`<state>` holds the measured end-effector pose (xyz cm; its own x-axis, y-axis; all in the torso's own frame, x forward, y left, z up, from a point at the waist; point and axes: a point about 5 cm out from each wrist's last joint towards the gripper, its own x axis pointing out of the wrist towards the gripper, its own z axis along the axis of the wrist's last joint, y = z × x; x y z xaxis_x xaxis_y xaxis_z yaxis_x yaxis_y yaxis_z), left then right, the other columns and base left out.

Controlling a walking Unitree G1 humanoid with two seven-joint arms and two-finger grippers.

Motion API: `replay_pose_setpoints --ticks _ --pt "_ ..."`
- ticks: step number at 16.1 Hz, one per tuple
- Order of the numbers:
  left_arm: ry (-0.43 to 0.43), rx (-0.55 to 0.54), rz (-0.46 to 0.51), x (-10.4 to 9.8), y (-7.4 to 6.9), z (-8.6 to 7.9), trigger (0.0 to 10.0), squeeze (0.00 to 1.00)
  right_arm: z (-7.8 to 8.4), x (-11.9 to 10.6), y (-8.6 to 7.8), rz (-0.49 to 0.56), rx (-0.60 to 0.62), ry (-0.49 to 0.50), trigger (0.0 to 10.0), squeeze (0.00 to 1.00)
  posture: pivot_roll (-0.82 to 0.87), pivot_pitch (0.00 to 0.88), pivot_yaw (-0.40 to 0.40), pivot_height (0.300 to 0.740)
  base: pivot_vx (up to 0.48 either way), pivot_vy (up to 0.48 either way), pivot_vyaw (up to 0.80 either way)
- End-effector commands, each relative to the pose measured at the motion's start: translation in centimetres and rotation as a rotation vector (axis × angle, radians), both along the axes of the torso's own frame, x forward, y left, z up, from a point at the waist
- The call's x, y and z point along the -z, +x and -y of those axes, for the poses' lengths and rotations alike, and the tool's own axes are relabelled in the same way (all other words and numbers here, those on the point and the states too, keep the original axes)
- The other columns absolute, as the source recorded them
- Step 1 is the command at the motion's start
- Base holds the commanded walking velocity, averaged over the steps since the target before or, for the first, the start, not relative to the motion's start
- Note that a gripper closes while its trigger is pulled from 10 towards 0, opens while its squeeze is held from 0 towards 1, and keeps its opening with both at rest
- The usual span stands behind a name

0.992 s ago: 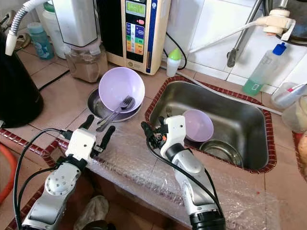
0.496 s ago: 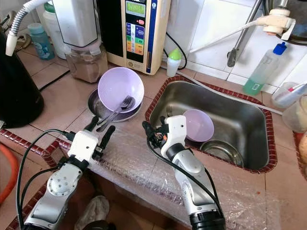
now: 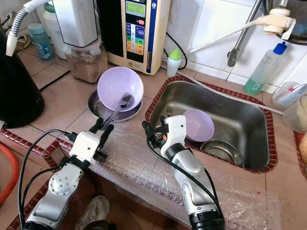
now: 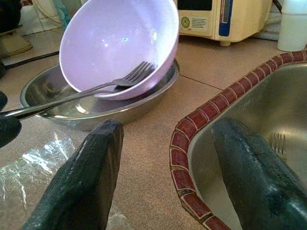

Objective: Kitchen organization

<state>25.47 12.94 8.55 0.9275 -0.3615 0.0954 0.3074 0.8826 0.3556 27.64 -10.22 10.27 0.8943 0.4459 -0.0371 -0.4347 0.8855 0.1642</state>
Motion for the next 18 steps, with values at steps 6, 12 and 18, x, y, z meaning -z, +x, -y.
replay_pose_setpoints --ticks 6,12,18 --pt "-0.02 -0.032 0.044 -0.8 0.5 -0.2 0.0 0.0 0.4 -0.3 0.2 0.017 0.015 -0.007 10.0 0.0 0.02 0.0 -0.031 0.74 0.0 0.0 0.0" --pt "-0.026 -0.044 0.114 -2.3 1.1 0.1 0.0 0.0 0.4 -0.4 0.5 0.02 0.014 -0.01 10.0 0.0 0.02 0.0 -0.034 0.74 0.0 0.0 0.0" --pt "-0.036 -0.036 0.142 -3.1 1.3 0.3 0.0 0.0 0.4 -0.3 0.5 0.019 0.016 -0.011 10.0 0.0 0.02 0.0 -0.033 0.74 0.0 0.0 0.0"
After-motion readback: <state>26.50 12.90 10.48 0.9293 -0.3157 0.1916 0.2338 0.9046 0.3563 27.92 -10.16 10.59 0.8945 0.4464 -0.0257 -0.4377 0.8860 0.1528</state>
